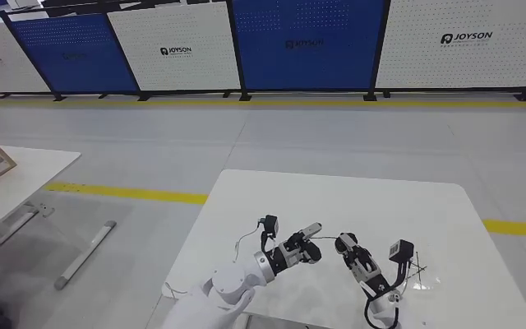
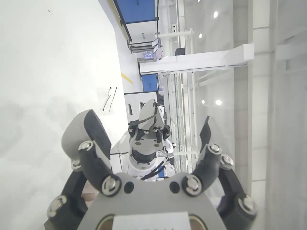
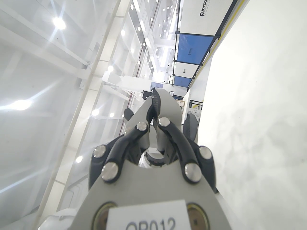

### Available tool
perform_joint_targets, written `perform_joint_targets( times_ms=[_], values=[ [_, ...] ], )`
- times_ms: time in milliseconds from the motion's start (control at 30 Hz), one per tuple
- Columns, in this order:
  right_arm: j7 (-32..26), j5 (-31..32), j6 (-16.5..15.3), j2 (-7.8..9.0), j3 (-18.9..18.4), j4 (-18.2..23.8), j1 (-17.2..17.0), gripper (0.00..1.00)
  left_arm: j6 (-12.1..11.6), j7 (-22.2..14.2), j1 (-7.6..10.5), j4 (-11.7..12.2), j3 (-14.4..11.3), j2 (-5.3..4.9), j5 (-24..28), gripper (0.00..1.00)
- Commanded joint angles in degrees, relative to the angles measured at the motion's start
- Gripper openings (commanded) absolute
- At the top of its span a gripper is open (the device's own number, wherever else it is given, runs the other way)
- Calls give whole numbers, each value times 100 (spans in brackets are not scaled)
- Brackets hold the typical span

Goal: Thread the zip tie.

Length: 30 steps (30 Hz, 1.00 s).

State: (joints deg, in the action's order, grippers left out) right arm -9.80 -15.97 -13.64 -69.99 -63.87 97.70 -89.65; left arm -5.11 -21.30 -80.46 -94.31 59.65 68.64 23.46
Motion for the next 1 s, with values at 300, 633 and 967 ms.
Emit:
perform_joint_targets(
  times_ms=[300,633,967],
  values=[
    [7,24,29,-2,4,-1,1,0,-137,298,100,122,-161,53,-67,100],
    [181,287,243,-60,111,-7,94,0,-335,327,-32,12,-166,39,-311,39],
    [179,305,302,-95,87,-79,111,0,-392,183,-65,-42,-107,23,-252,18]
  ],
)
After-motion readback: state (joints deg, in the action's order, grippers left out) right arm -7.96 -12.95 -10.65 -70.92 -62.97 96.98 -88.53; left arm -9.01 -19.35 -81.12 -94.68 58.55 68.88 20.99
